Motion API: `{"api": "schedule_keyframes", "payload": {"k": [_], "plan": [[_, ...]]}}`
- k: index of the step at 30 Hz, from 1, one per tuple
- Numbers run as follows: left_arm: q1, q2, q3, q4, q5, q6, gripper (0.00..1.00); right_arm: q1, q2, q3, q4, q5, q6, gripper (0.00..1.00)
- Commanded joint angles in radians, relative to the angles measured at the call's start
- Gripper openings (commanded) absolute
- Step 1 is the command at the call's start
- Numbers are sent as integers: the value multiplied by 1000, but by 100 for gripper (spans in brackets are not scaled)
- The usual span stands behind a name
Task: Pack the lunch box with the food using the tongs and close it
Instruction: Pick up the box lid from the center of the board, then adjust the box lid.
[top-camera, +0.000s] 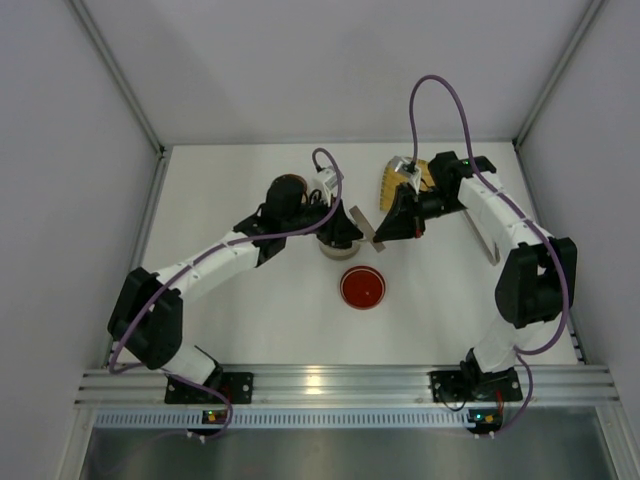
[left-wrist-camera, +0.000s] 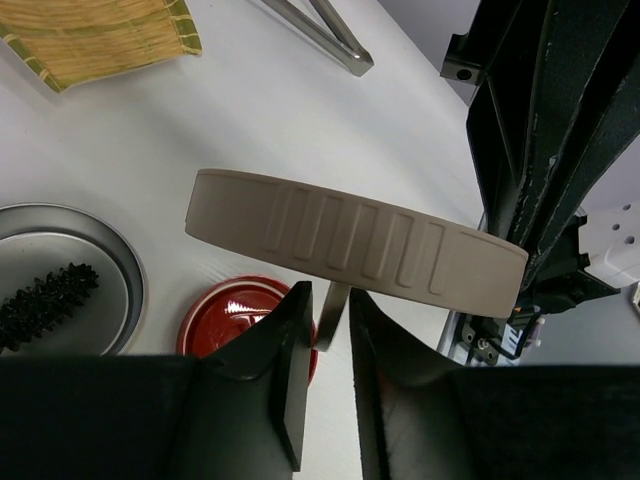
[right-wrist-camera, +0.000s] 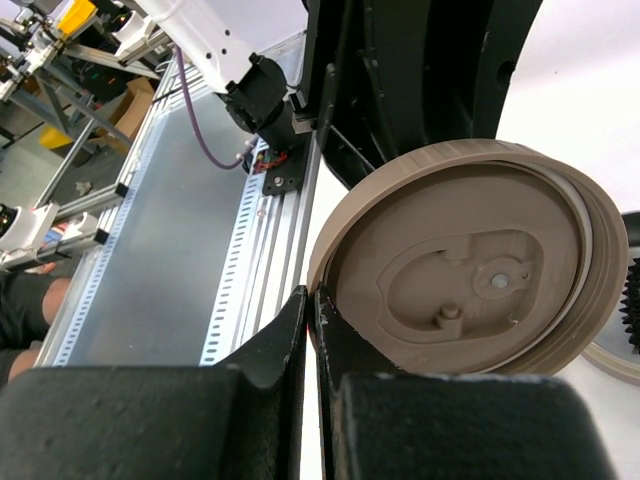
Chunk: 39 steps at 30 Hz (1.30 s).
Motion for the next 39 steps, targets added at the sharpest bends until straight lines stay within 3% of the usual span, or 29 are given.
{"api": "schedule_keyframes", "payload": {"k": [1, 4, 5, 8, 14, 16, 19, 20, 23, 28, 33, 37, 38, 39], "plan": [[-4, -3, 39, 51, 27, -9, 25, -4, -48, 41, -177, -169, -17, 0], [-4, -18, 26, 57, 47, -18, 6, -7, -45, 50, -170, -160, -13, 0], [-3, -26, 22, 57, 63, -14, 0, -11, -35, 58, -169, -151, -4, 17], [11, -80, 32, -30, 59, 44, 0, -46, -36, 67, -176, -92, 10, 58], [20, -103, 187, -551, -73, 345, 0, -191, -76, 89, -176, 0, 35, 99], [22, -69, 291, -744, -120, 460, 0, -259, -99, 90, -131, 69, 105, 99], [20, 38, 484, -921, -211, 566, 0, -316, -189, 29, 66, 205, 295, 99], [20, 81, 547, -1044, -237, 616, 0, -323, -218, 8, 124, 312, 365, 99], [19, 256, 805, -1282, -356, 682, 0, -327, -341, -74, 245, 478, 374, 99], [20, 598, 1251, -1585, -418, 756, 0, -336, -451, -147, 220, 557, 326, 99], [25, 659, 1266, -1587, -259, 717, 0, -336, -566, -306, 365, 590, 413, 99], [52, 632, 1206, -1508, -34, 626, 0, -283, -753, -515, 707, 550, 649, 99], [52, 611, 1176, -1487, -10, 577, 0, -242, -783, -555, 893, 769, 825, 99], [52, 600, 1163, -1468, 8, 554, 0, -100, -804, -592, 939, 901, 869, 99]]}}
